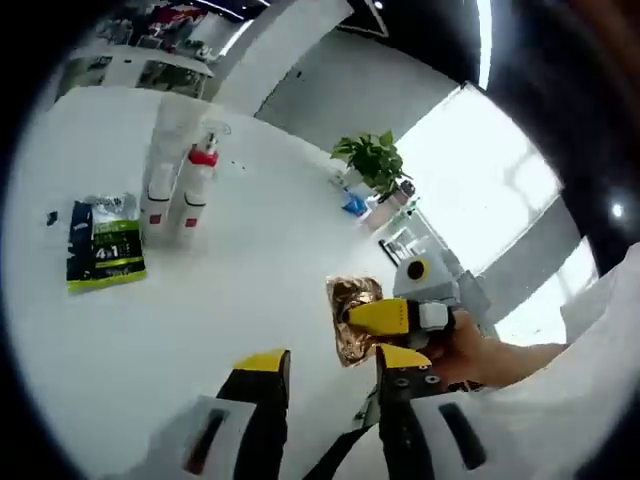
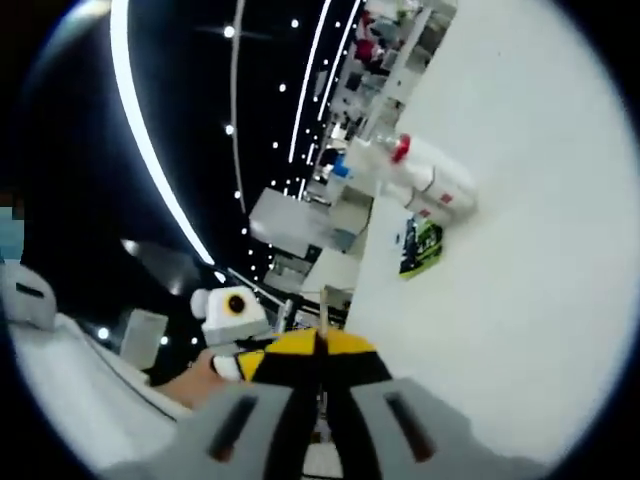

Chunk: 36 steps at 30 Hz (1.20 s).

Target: Arrange the skincare products in the storage area until every visible bottle or jar stands upright without overlapping.

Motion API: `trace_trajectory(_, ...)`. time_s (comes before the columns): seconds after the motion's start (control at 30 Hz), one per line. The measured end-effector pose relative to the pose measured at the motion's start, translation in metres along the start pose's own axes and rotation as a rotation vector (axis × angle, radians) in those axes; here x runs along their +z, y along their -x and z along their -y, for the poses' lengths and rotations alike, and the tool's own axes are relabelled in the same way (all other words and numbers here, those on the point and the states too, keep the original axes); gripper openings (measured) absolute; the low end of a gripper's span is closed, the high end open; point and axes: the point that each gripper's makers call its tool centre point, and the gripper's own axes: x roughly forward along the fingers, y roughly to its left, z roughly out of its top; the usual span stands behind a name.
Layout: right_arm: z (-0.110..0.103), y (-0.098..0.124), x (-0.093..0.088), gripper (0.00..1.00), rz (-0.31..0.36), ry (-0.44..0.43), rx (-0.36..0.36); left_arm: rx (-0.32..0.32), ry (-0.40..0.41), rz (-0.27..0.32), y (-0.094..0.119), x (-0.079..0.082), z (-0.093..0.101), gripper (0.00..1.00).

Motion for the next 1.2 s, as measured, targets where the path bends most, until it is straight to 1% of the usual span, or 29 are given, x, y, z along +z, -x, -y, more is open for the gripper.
trace_trajectory(0.03,-0.004,0.000,0.000,0.00,0.007,-0.009,0.017,-0.011,0.022,0.007,-0.002,-0.002,0.002,0.32)
trace_trajectory(0.07,-0.007,0.000,0.000,0.00,0.014,-0.015,0.026,-0.021,0.023,0.004,-0.004,-0.005,0.004,0.30)
trace_trajectory(0.2,-0.011,-0.001,-0.002,0.00,0.019,-0.013,0.041,-0.062,0.058,0.012,-0.008,-0.008,0.013,0.24)
trace_trajectory(0.27,-0.010,-0.001,-0.003,0.00,0.018,-0.013,0.043,-0.073,0.075,0.023,-0.008,-0.008,0.016,0.17)
trace_trajectory(0.33,-0.010,-0.002,-0.004,0.00,0.020,-0.010,0.039,-0.073,0.122,0.044,-0.008,-0.007,0.015,0.14)
trace_trajectory(0.4,-0.008,-0.003,-0.007,0.00,0.006,-0.004,0.025,-0.088,0.131,0.046,-0.008,-0.009,0.016,0.09)
trace_trajectory(0.47,-0.007,-0.004,-0.008,0.00,0.001,0.005,0.021,-0.084,0.142,0.045,-0.007,-0.010,0.016,0.07)
trace_trajectory(0.53,-0.006,-0.005,-0.011,0.00,-0.010,0.015,0.013,-0.103,0.170,0.049,-0.004,-0.011,0.017,0.03)
trace_trajectory(0.57,-0.007,-0.005,-0.011,0.00,-0.008,0.015,0.018,-0.101,0.190,0.053,-0.004,-0.011,0.017,0.02)
trace_trajectory(0.63,-0.008,-0.007,-0.010,0.01,-0.005,0.023,0.023,-0.118,0.240,0.074,-0.001,-0.008,0.018,0.00)
trace_trajectory(0.77,-0.008,-0.010,-0.009,0.03,0.001,0.035,0.023,-0.117,0.247,0.083,0.003,-0.007,0.018,0.00)
trace_trajectory(0.87,-0.005,-0.011,-0.009,0.07,0.012,0.050,0.008,-0.111,0.274,0.085,0.008,-0.006,0.012,0.00)
trace_trajectory(1.0,-0.004,-0.012,-0.008,0.08,0.018,0.041,0.008,-0.107,0.290,0.092,0.014,-0.004,0.008,0.00)
trace_trajectory(1.2,0.003,-0.014,-0.006,0.09,0.029,0.057,-0.013,-0.089,0.329,0.130,0.024,0.003,-0.006,0.00)
